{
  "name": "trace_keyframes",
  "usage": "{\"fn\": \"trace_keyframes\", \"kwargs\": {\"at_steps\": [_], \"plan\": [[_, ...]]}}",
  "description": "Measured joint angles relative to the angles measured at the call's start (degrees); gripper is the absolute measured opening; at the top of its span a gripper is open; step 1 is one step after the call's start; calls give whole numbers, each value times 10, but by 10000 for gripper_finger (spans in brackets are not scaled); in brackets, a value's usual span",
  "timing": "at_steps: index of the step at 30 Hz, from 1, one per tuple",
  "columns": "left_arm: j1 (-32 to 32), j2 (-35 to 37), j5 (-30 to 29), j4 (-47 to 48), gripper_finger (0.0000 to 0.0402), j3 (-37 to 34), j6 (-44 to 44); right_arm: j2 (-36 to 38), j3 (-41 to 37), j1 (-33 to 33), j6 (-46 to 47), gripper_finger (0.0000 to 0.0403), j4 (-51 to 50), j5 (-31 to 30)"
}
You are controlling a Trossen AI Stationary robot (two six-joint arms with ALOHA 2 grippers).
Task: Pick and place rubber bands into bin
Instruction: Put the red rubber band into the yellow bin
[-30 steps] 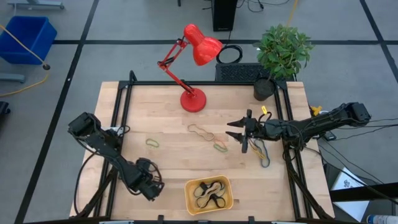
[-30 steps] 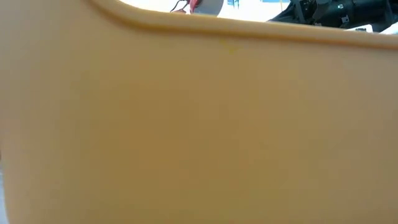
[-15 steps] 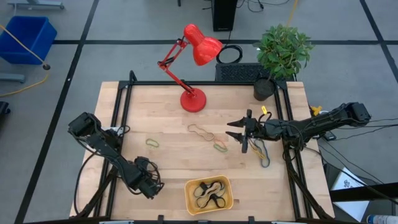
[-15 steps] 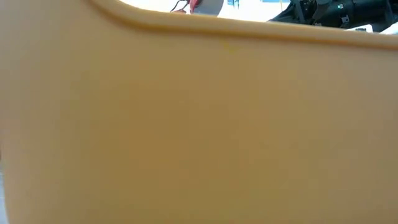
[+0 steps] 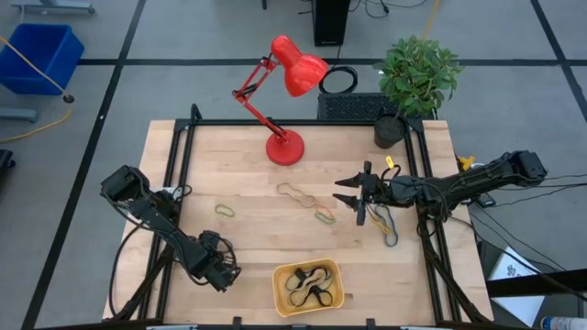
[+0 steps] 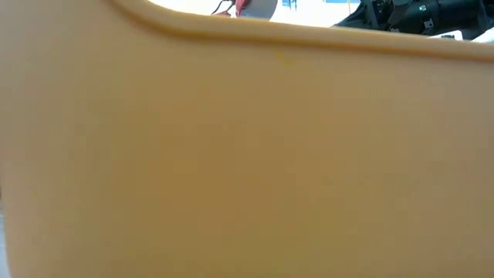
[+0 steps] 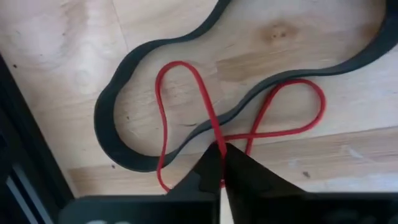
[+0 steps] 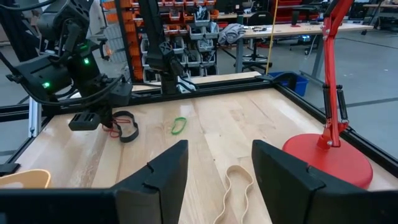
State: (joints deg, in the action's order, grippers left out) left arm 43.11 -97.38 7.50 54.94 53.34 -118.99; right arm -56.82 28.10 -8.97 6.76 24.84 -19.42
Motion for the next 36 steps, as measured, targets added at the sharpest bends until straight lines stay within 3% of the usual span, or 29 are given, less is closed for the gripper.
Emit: {"fn": "trace_keyframes", "kwargs": {"at_steps": [8, 13, 18, 25, 32, 36], "plan": [[0, 0, 0, 0, 6, 8, 33, 0, 0, 0, 0, 173, 0, 0], [0, 0, -1, 24, 4, 47, 71, 0, 0, 0, 0, 173, -2, 0], [0, 0, -5, 146, 4, 132, 89, 0, 0, 0, -2, 175, -3, 0], [0, 0, -113, 346, 3, 293, 94, 0, 0, 0, -6, 172, -5, 0], [-7, 21, -295, 342, 4, 392, 152, 0, 0, 0, -6, 175, -4, 0], [-29, 20, -338, 323, 5, 431, 229, 0, 0, 0, -6, 172, 4, 0]]}}
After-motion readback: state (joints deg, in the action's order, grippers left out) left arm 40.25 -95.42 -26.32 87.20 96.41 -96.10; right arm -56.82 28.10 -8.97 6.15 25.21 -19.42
